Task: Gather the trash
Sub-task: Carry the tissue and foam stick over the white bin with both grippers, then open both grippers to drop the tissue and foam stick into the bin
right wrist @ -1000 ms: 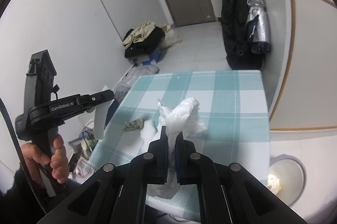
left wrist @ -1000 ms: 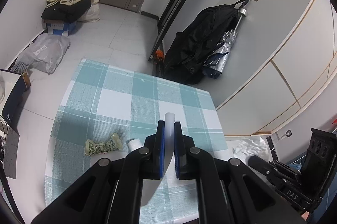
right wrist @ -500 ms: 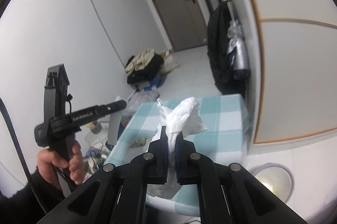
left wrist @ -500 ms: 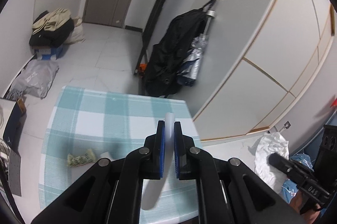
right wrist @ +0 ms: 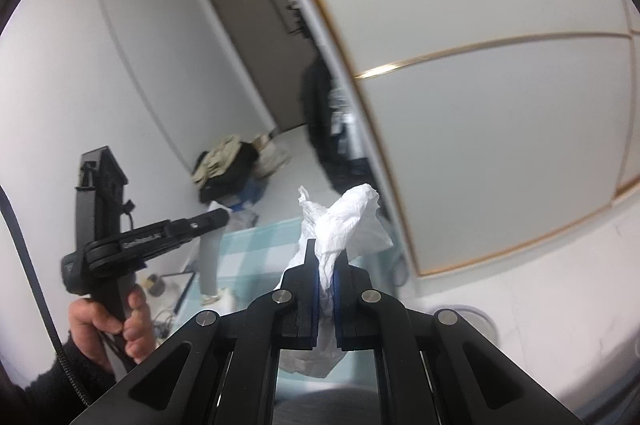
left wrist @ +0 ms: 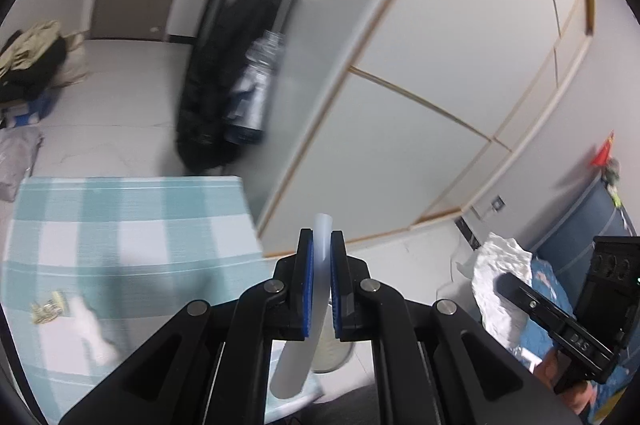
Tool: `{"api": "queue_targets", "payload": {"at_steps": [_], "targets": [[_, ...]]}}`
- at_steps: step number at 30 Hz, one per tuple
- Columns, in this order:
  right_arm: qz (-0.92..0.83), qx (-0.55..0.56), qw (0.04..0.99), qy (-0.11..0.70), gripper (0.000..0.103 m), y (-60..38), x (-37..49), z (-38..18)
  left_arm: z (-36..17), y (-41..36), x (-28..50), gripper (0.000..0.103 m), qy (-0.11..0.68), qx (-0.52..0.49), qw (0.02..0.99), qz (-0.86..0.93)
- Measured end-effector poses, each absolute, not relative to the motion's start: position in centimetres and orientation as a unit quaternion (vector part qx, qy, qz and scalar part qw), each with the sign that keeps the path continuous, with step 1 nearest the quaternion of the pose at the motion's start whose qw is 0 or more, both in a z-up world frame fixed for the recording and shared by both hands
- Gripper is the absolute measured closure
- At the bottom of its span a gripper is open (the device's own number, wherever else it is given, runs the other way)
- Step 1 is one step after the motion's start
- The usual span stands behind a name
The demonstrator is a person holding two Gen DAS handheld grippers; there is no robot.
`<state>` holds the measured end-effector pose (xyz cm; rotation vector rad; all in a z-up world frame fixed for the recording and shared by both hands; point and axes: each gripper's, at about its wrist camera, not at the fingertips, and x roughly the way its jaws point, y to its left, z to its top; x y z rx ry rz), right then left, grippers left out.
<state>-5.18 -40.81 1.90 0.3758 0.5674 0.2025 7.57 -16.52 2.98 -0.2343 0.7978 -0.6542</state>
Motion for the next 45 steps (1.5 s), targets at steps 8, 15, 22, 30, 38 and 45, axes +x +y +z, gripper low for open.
{"api": "queue_targets", "payload": {"at_steps": [8,15,22,30,38,45], "targets": [[0.043,0.211,0.93,0.299,0.098,-46.9,-5.8,-1.4,1.0,-23.2,8.0,0.1,0.42,-0.09,0.827,-0.362],[0.013,0.236,0.913,0.333,0.098,-50.3,-4.6,-5.8,-2.5,-28.0,9.3,0.1,0.467,-0.07,0.794,-0.383],[-0.002,0.27,0.882,0.387,0.098,-52.7,-1.7,-11.9,-7.4,-31.1,11.3,0.1,0.531,-0.074,0.754,-0.381],[0.005,0.297,0.845,0.446,0.098,-53.8,1.1,-18.5,-11.5,-34.2,12.7,0.1,0.576,-0.058,0.725,-0.374],[0.03,0.316,0.803,0.505,0.095,-52.9,4.1,-24.8,-14.9,-35.5,13.8,0.1,0.614,-0.055,0.698,-0.365],[0.043,0.325,0.772,0.545,0.095,-51.7,5.5,-28.8,-16.9,-36.1,14.5,0.1,0.633,-0.046,0.684,-0.358]]}}
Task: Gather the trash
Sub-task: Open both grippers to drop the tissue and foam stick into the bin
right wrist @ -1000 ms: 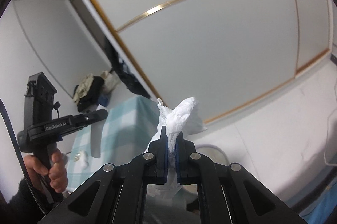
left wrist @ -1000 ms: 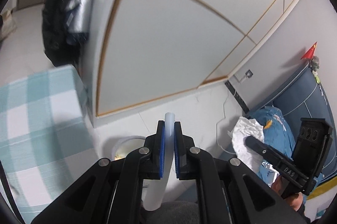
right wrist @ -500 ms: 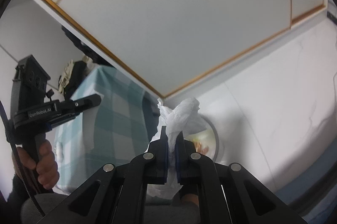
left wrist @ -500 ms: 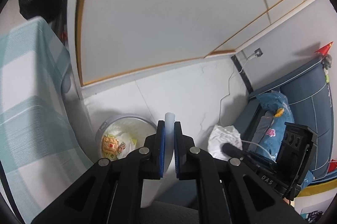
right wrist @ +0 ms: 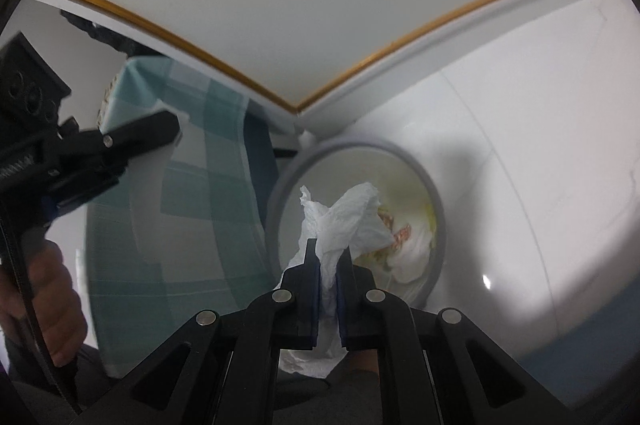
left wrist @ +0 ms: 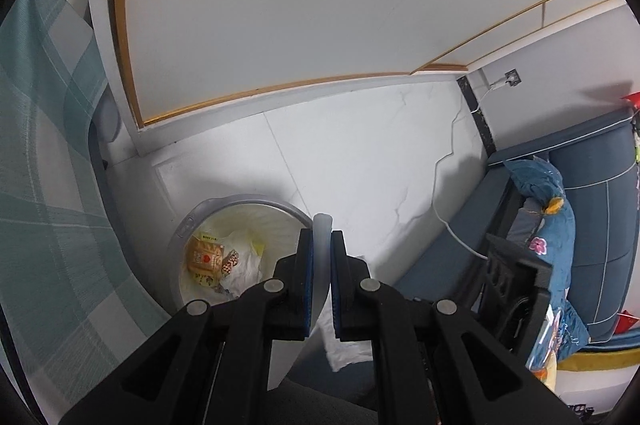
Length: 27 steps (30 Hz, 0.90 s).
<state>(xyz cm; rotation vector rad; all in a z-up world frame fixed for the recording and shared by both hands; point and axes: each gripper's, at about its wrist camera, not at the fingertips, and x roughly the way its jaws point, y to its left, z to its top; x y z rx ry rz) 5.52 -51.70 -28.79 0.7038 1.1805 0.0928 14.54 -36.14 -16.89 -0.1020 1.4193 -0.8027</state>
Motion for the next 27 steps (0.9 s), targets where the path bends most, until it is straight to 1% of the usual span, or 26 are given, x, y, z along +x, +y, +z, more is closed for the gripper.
{"api": "queue_targets", "payload": {"at_steps": [2,5,7,11,13,21,23,25,27], "targets": [[0.045,0.321,0.766,0.555,0.09,-51.3,5.8,-29.6,-17.3,-36.3,14.8,0.1,0.638,-0.047,0.68,-0.358],[0.051,0.323,0.752,0.572,0.08,-50.5,6.6,-31.2,-17.7,-36.5,15.0,0.1,0.642,-0.047,0.677,-0.357],[0.054,0.322,0.747,0.58,0.068,-50.2,6.7,-31.7,-17.9,-36.7,14.9,0.1,0.645,-0.047,0.674,-0.357],[0.054,0.318,0.75,0.578,0.062,-50.7,6.3,-31.9,-18.1,-37.1,15.0,0.1,0.647,-0.047,0.672,-0.358],[0.051,0.321,0.751,0.575,0.057,-51.2,5.9,-31.9,-18.2,-37.2,14.9,0.1,0.648,-0.048,0.67,-0.359],[0.018,0.334,0.755,0.565,0.056,-53.8,3.5,-30.9,-19.5,-37.6,15.0,0.1,0.662,-0.045,0.66,-0.353],[0.005,0.34,0.759,0.556,0.053,-54.7,2.7,-30.4,-19.8,-37.8,14.9,0.1,0.667,-0.043,0.656,-0.351],[-0.008,0.347,0.763,0.545,0.047,-55.4,2.2,-30.0,-20.2,-38.1,14.6,0.1,0.674,-0.039,0.65,-0.348],[-0.016,0.352,0.767,0.536,0.045,-56.0,1.7,-29.5,-20.6,-38.5,14.3,0.1,0.682,-0.034,0.643,-0.346]]}}
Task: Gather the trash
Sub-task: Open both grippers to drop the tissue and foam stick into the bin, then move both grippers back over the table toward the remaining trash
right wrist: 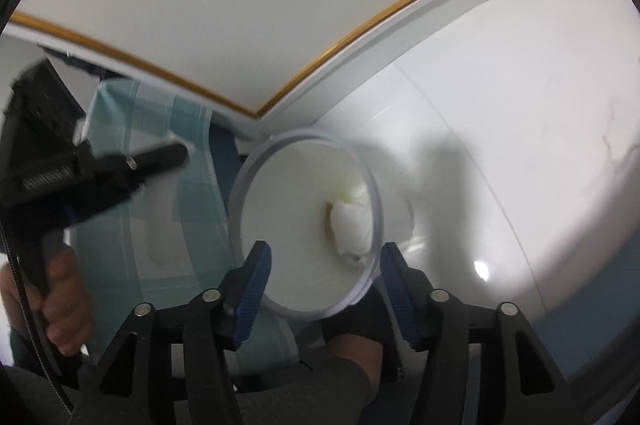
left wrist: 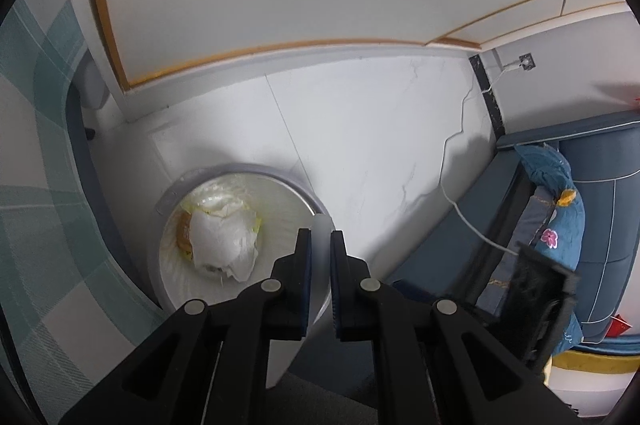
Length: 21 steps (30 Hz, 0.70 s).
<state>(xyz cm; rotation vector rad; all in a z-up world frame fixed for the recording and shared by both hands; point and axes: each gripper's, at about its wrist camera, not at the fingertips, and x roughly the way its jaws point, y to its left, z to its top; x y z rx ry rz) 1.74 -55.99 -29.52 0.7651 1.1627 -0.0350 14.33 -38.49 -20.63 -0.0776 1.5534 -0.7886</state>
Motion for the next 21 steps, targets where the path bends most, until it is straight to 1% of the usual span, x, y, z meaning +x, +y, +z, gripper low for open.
{"api": "queue_targets", "payload": {"at_steps": [4,6,9,11,12,13,14,15,20,21], "targets": [[-0.026,0.364,0.772,0.52,0.042,-56.8,1.2,-28.8,-21.8,-39.2,13.7,0.099,0.701,-0.022,0.628,-0.338],[-0.027,0.366,0.776,0.512,0.042,-56.9,1.2,-28.3,-22.1,-39.4,13.5,0.096,0.708,-0.014,0.623,-0.331],[-0.028,0.368,0.78,0.505,0.041,-57.1,0.9,-27.6,-22.4,-39.6,13.4,0.095,0.719,-0.005,0.618,-0.318],[-0.027,0.369,0.781,0.503,0.04,-57.3,0.6,-27.3,-22.6,-39.3,13.4,0.087,0.725,0.004,0.617,-0.306],[-0.027,0.369,0.781,0.503,0.039,-57.3,0.6,-27.2,-22.8,-39.2,13.4,0.073,0.73,0.009,0.616,-0.297],[-0.026,0.369,0.782,0.502,0.037,-57.3,0.5,-27.1,-22.9,-39.1,13.3,0.055,0.732,0.013,0.616,-0.289],[-0.026,0.369,0.782,0.501,0.037,-57.3,0.4,-27.0,-22.9,-38.8,13.3,0.048,0.733,0.014,0.619,-0.282],[-0.025,0.369,0.783,0.5,0.037,-57.3,0.3,-26.9,-22.7,-38.5,13.3,0.047,0.73,0.012,0.624,-0.279],[-0.022,0.371,0.782,0.5,0.034,-57.0,0.1,-26.4,-21.9,-38.2,12.6,0.046,0.718,0.03,0.636,-0.282],[-0.023,0.371,0.782,0.5,0.033,-57.0,0.1,-26.3,-21.7,-38.2,12.6,0.045,0.714,0.036,0.64,-0.28]]}}
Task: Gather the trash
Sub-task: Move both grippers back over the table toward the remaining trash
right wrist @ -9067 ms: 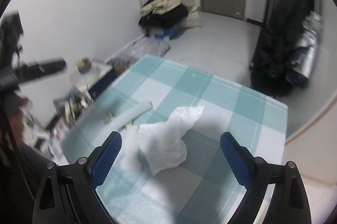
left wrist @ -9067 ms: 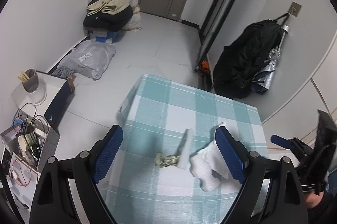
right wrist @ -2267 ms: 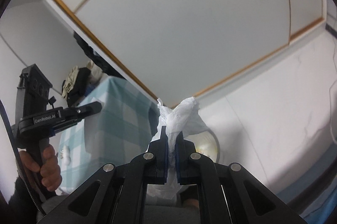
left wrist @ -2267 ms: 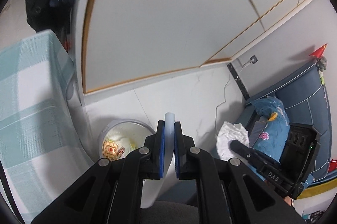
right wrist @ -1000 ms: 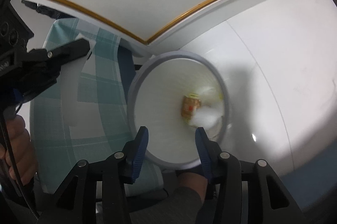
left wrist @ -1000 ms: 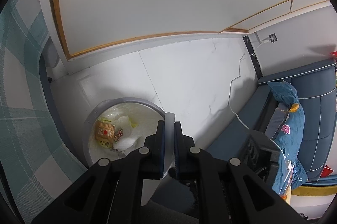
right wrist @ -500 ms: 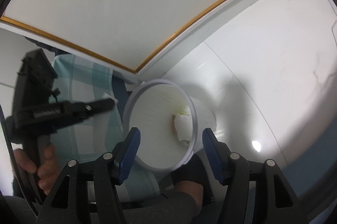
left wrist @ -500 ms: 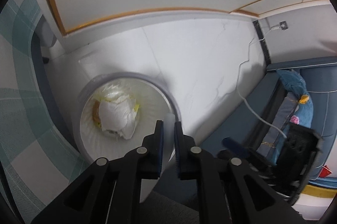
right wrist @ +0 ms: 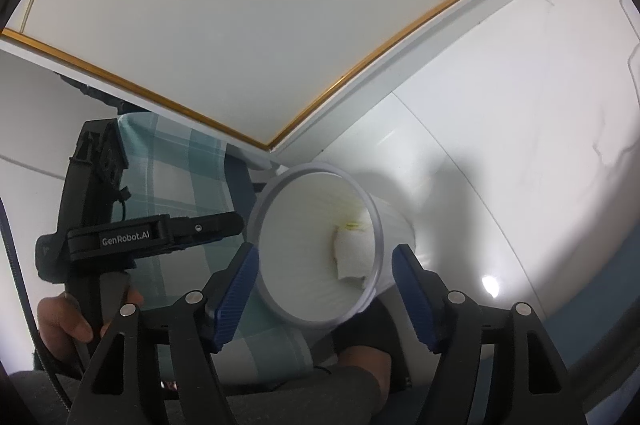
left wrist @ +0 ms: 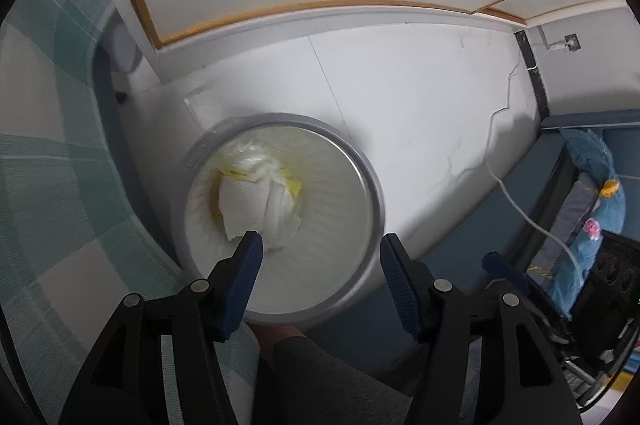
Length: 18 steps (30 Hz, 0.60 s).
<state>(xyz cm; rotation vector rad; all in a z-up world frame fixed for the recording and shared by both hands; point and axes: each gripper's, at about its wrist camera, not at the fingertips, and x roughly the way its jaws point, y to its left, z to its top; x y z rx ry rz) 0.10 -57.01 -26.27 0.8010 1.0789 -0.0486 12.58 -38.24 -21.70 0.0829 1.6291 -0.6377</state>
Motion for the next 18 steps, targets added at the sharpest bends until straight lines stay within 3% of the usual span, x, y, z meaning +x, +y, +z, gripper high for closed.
{"api": "queue_targets", "payload": {"at_steps": [3,18], "targets": [[-0.026,0.37,0.785,0.497,0.03,-56.8,-0.1,-25.8,-21.0,-38.1,12.2,0.038,0.699,0.053,0.658,-0.275],[-0.03,0.357,0.807,0.47,0.019,-55.6,-1.2,-21.7,-15.8,-35.6,10.7,0.035,0.621,0.076,0.732,-0.27]]}}
